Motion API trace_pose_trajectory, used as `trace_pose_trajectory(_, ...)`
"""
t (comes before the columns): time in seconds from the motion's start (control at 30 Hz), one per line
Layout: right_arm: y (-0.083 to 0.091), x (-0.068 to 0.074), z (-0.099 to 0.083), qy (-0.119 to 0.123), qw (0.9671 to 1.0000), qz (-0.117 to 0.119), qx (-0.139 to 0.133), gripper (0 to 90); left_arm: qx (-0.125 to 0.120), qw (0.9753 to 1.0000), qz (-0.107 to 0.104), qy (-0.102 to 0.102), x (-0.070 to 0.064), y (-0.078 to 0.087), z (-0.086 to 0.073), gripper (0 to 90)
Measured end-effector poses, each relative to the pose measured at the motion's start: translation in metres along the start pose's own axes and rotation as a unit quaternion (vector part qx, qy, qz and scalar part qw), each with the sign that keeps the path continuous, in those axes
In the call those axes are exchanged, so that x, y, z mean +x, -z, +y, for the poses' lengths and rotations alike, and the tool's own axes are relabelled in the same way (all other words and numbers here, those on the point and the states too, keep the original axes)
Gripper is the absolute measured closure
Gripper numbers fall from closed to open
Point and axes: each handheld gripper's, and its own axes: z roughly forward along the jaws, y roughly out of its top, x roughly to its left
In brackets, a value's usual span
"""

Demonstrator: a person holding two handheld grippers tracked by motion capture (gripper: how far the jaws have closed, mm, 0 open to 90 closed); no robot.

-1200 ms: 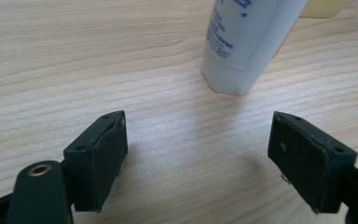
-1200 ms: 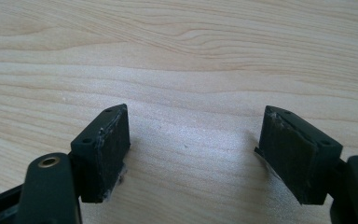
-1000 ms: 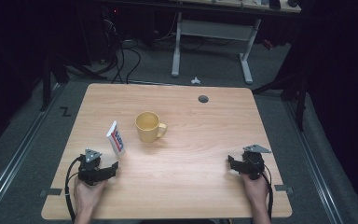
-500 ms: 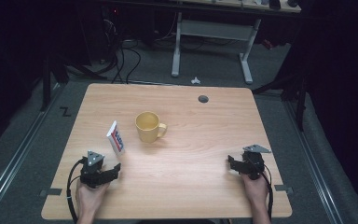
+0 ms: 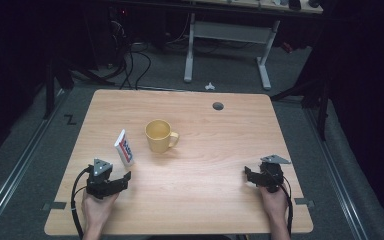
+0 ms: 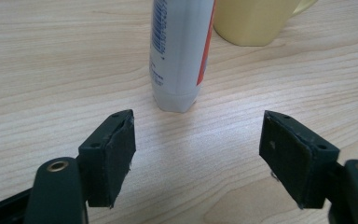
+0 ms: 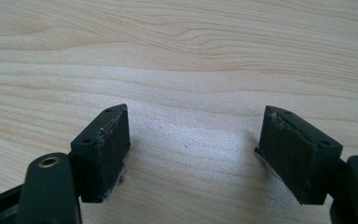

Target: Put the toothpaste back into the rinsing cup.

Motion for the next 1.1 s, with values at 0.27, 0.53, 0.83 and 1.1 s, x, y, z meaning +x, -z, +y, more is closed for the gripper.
trace_pose_trajectory(0.27,0.0,0.0,0.0,-0.001,1.0,0.0,0.0,24.6,-0.009,1.0,0.003,-0.003,0.0,0.001,0.011,28.1)
trace_pose_trajectory(0.53,0.0,0.0,0.0,0.0,1.0,0.0,0.0,24.6,-0.023,0.9997,0.005,-0.007,-0.003,0.0,0.021,30.9)
trace_pose_trajectory(0.83,0.0,0.0,0.0,0.0,1.0,0.0,0.0,24.6,-0.03,0.9994,0.015,-0.002,0.0,-0.005,0.037,32.8)
trace_pose_trajectory(1.1,0.0,0.0,0.0,0.0,1.0,0.0,0.0,24.6,-0.036,0.9992,0.013,0.008,0.002,-0.009,0.045,34.0)
